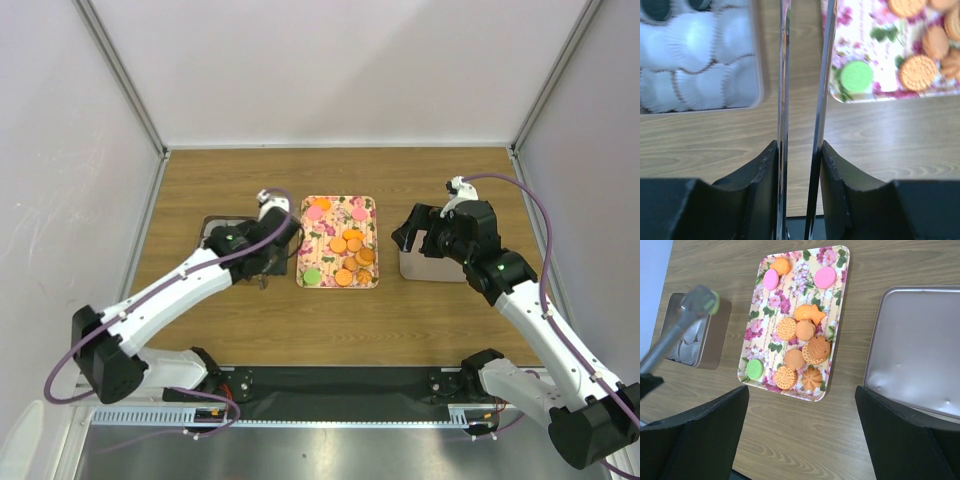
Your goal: Pack the cookies
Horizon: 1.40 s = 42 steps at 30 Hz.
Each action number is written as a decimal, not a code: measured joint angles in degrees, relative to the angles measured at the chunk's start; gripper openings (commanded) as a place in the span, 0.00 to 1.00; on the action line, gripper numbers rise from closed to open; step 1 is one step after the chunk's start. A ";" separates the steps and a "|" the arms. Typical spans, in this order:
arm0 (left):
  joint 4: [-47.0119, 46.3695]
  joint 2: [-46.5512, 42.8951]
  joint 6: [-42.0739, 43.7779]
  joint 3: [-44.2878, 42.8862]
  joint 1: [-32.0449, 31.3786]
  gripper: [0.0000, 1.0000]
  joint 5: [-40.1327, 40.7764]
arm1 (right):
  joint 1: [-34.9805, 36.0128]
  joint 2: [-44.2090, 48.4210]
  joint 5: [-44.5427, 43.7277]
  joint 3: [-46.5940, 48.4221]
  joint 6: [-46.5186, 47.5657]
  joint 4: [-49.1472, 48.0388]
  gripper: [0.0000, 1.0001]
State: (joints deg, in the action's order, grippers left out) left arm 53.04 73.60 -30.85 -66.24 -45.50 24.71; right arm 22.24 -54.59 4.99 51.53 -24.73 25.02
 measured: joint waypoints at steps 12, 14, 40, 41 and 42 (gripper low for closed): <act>-1.29 -6.27 3.52 3.61 15.47 0.40 -1.38 | -0.09 -0.35 0.26 0.00 0.00 -0.02 0.95; -1.70 -6.03 4.04 4.22 16.22 0.40 -2.08 | -0.09 -0.35 0.31 0.00 0.00 -0.02 0.95; -7.17 -1.60 6.08 8.79 18.53 0.41 -5.70 | -0.13 -0.35 0.44 -0.11 0.00 -0.02 0.95; -7.26 -1.60 6.05 9.05 18.53 0.41 -5.73 | -0.13 -0.35 0.46 -0.11 0.00 -0.02 0.95; -7.41 -1.60 6.03 9.27 18.53 0.41 -5.75 | -0.13 -0.35 0.46 -0.11 0.00 -0.02 0.95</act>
State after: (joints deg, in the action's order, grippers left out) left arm 45.63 72.01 -24.82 -56.97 -26.96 18.96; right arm 22.11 -54.94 5.45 51.42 -24.73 24.99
